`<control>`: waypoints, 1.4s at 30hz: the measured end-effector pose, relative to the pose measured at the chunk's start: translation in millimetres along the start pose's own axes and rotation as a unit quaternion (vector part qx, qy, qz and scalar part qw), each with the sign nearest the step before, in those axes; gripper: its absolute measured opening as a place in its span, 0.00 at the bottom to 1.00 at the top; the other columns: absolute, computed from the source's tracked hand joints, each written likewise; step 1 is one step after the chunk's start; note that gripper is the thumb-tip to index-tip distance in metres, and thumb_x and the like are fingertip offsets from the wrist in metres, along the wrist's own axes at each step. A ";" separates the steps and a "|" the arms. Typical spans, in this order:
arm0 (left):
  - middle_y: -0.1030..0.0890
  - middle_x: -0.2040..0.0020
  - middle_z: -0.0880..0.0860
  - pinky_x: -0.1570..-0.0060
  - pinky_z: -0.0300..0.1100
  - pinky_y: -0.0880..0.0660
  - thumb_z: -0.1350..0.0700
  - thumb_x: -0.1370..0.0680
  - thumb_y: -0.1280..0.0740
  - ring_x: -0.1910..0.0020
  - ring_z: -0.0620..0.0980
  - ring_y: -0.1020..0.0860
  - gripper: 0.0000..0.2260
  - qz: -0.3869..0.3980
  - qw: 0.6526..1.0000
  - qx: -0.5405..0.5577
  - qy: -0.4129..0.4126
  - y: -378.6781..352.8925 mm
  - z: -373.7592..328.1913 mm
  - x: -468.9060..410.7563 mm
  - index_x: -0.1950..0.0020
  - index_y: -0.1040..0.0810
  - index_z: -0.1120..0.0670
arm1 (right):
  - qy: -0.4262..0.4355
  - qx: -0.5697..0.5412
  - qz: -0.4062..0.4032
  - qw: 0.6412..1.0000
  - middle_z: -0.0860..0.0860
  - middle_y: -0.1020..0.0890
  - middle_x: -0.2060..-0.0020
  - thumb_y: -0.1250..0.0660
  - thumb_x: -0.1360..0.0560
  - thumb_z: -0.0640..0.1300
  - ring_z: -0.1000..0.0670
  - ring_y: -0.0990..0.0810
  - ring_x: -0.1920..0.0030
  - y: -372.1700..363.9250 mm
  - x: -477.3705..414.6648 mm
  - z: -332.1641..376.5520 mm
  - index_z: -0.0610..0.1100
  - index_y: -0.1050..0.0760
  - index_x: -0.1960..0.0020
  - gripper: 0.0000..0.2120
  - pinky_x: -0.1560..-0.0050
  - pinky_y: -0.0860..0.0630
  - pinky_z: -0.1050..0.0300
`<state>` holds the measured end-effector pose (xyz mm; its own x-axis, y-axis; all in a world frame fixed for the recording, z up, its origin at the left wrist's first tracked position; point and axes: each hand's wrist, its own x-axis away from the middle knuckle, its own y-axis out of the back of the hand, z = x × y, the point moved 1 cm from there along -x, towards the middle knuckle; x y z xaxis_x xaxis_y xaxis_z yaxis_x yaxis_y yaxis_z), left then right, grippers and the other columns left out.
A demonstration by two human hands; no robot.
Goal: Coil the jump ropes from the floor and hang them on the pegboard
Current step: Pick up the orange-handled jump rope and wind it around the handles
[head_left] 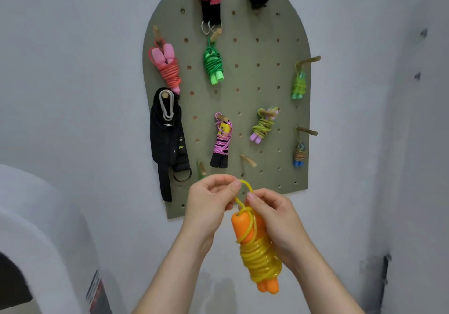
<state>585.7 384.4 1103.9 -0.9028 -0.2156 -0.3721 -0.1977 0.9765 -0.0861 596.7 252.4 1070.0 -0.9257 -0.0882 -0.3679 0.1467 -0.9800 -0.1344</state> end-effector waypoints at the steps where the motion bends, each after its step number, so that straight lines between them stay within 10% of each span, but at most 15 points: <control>1: 0.20 0.69 0.48 0.68 0.37 0.28 0.61 0.27 0.28 0.72 0.42 0.26 0.02 0.006 1.000 -0.007 0.008 -6.6 10.4 -9.7 0.55 0.18 0.58 | -0.001 0.011 -0.014 1.000 0.48 0.21 0.67 0.31 0.24 0.42 0.50 0.24 0.64 7.7 -10.0 -9.8 0.42 0.20 0.62 0.08 0.58 0.27 0.52; 26: 0.19 0.63 0.49 0.57 0.40 0.23 0.66 0.25 0.32 0.63 0.43 0.22 0.08 -0.121 0.967 -0.215 -0.068 -83.4 165.8 -239.3 0.57 0.20 0.53 | -0.034 -0.030 0.017 0.999 0.50 0.23 0.70 0.30 0.25 0.36 0.50 0.27 0.66 76.7 -279.1 -169.6 0.45 0.23 0.62 0.08 0.61 0.28 0.54; 36: 0.21 0.61 0.48 0.60 0.39 0.25 0.66 0.26 0.31 0.62 0.45 0.23 0.09 -0.205 0.929 -0.271 -0.143 -88.7 192.8 -263.5 0.57 0.22 0.51 | 0.020 0.191 -0.069 0.979 0.52 0.25 0.72 0.27 0.29 0.54 0.51 0.26 0.68 65.8 -316.5 -190.6 0.46 0.26 0.62 0.13 0.65 0.30 0.54; 42: 0.24 0.49 0.48 0.50 0.45 0.24 0.62 0.26 0.31 0.49 0.47 0.24 0.18 -0.138 0.902 -0.376 -0.160 -78.7 213.9 -260.3 0.39 0.25 0.48 | 0.099 0.275 -0.078 0.953 0.52 0.26 0.66 0.28 0.29 0.56 0.50 0.28 0.63 66.2 -322.1 -193.1 0.49 0.27 0.61 0.13 0.63 0.31 0.53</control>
<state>917.9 362.7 1009.9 -0.6461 -0.3240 -0.6910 -0.7107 0.5854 0.3901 971.9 250.3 1001.9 -0.8289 0.0476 -0.5574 -0.2427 -0.9283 0.2817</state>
